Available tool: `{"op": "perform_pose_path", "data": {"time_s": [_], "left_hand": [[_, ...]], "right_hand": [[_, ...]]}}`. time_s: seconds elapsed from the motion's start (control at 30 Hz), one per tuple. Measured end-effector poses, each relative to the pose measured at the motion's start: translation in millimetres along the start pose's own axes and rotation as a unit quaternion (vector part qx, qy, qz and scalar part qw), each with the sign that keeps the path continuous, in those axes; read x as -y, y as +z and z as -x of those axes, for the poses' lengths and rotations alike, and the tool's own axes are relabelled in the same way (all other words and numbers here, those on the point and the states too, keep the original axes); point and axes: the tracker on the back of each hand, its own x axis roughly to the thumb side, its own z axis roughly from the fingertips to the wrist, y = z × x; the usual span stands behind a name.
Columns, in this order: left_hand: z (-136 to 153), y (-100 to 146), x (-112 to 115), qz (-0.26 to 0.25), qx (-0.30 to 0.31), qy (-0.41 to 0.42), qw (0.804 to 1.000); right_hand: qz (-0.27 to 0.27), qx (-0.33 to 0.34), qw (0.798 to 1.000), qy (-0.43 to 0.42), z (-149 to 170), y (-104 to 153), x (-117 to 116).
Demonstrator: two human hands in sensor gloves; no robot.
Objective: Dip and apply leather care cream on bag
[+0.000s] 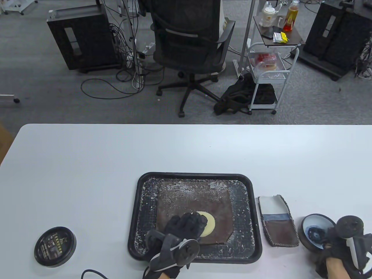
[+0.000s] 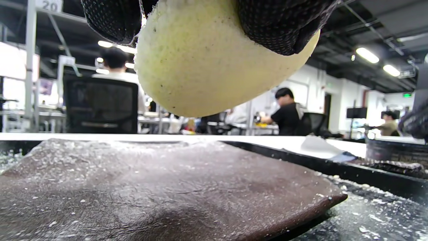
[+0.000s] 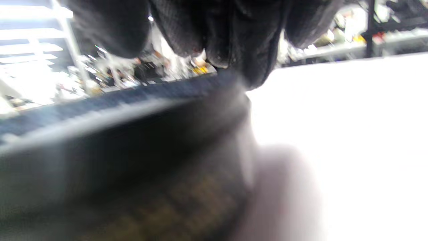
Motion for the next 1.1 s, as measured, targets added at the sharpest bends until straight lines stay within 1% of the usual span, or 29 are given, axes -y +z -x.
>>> {"op": "perform_pose_path", "data": {"time_s": [0.07,0.1,0.17,0.23,0.27,0.3,0.33,0.37,0.43,0.47,0.53,0.57,0.7,0.77,0.8,0.87,0.97,1.1], "left_hand": [[1.8,-1.2,0.3,0.0,-0.005,0.0,1.0],[2.7,-1.6,0.4,0.0,-0.007,0.001,1.0],[4.6,-2.0,0.6,0.001,-0.011,0.004,1.0],[5.8,-1.9,0.7,0.001,-0.013,0.004,1.0],[6.2,-1.7,0.6,0.001,-0.014,0.004,1.0],[6.4,-1.5,0.6,0.002,-0.015,0.003,1.0],[6.5,-1.5,0.6,0.002,-0.015,0.003,1.0],[6.5,-1.5,0.6,0.002,-0.015,0.003,1.0],[6.4,-1.8,0.9,0.003,-0.015,0.004,1.0],[6.4,-2.3,1.1,0.003,-0.014,0.004,1.0],[6.3,-3.0,1.3,0.003,-0.015,0.004,1.0],[6.4,-3.2,1.4,0.004,-0.015,0.004,1.0],[7.7,-4.7,2.3,0.009,-0.019,0.005,1.0],[8.6,-6.0,3.0,0.01,-0.02,0.007,1.0],[8.8,-6.7,3.5,0.011,-0.021,0.008,1.0],[9.0,-7.7,4.3,0.013,-0.021,0.008,1.0],[8.7,-8.6,4.8,0.016,-0.02,0.005,1.0],[7.7,-8.9,4.0,0.018,-0.02,0.001,1.0]], "right_hand": [[0.024,0.11,0.993,-0.033,-24.8,14.3,7.7],[0.03,0.139,0.989,-0.046,-33.6,21.2,9.8],[0.044,0.239,0.966,-0.085,-61.5,44.4,14.1],[0.051,0.298,0.948,-0.097,-82.9,65.7,14.9],[0.045,0.341,0.933,-0.102,-95.8,77.8,13.1],[0.04,0.357,0.927,-0.106,-101.5,83.3,11.8],[0.02,0.39,0.914,-0.113,-113.7,95.7,7.1],[-0.008,0.438,0.892,-0.109,-125.1,107.1,1.0],[-0.043,0.478,0.873,-0.087,-139.3,123.9,-8.3],[-0.067,0.507,0.856,-0.076,-146.1,130.7,-13.8],[-0.105,0.535,0.837,-0.04,-156.0,144.5,-24.4],[-0.124,0.555,0.822,-0.025,-159.7,148.7,-29.2],[-0.178,0.583,0.79,0.07,-167.4,163.1,-49.1],[-0.193,0.581,0.784,0.102,-169.1,166.4,-56.9],[-0.195,0.585,0.779,0.113,-170.6,167.5,-60.2],[-0.198,0.585,0.777,0.123,-172.3,168.8,-63.5],[-0.198,0.587,0.776,0.116,-174.2,169.2,-63.6],[-0.178,0.595,0.778,0.102,-175.3,170.3,-61.1]]}}
